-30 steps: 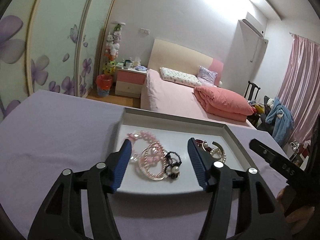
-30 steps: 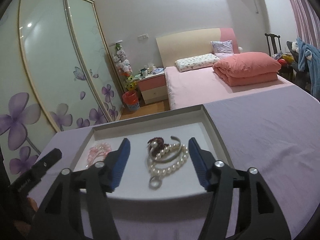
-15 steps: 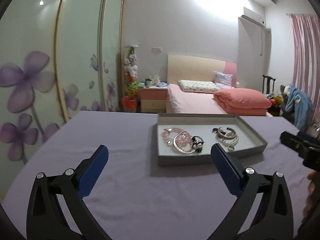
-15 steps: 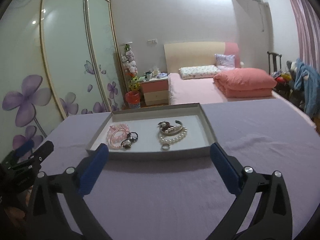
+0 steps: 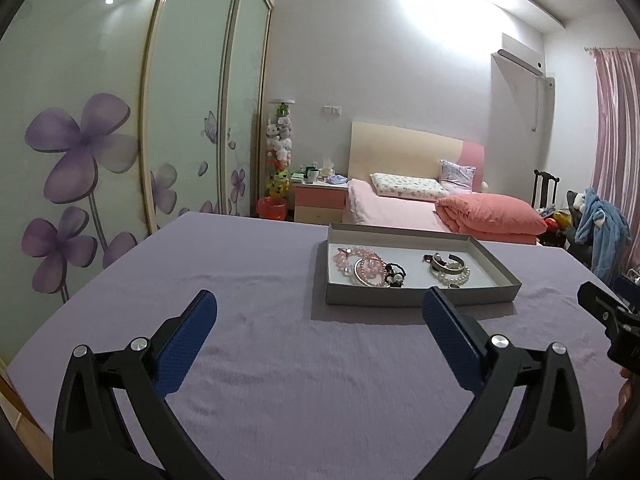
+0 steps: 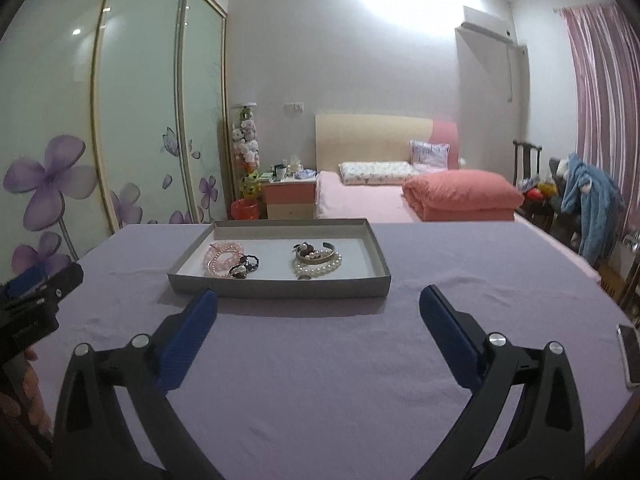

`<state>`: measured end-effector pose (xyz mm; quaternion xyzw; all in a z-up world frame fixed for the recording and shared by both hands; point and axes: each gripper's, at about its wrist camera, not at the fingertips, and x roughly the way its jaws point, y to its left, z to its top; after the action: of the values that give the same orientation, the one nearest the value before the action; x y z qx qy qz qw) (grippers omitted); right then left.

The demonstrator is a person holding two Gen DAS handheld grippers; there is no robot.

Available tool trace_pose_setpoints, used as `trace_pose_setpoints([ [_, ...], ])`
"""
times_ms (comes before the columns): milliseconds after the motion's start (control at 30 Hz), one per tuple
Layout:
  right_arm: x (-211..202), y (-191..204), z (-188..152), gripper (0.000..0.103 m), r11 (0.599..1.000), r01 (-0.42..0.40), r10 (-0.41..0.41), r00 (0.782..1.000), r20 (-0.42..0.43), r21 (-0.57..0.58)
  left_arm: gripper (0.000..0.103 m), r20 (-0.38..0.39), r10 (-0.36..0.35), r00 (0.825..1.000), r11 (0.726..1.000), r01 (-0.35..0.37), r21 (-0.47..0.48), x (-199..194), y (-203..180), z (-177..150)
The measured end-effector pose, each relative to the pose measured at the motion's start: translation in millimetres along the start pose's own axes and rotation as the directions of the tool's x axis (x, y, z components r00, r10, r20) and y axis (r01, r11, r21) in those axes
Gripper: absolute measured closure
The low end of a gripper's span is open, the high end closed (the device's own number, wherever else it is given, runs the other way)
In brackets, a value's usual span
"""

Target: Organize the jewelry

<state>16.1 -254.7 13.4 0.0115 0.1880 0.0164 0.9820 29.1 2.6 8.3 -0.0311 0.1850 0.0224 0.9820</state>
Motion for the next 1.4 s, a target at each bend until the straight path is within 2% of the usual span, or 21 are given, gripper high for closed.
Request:
trace_pose_setpoints([
  [233,-4,5,0,0.004,1.000,0.009,-0.007,0.999,0.051,-0.026,0.002,0.013,-0.015,1.000,1.000,0.015,0.019,-7,-5,-3],
  [1400,2,3,-7,0.004,1.000,-0.003,0.003,1.000,0.019,0.001,0.002,-0.011,-0.031,0.999,0.999,0.031,0.027,-9,-14,-8],
])
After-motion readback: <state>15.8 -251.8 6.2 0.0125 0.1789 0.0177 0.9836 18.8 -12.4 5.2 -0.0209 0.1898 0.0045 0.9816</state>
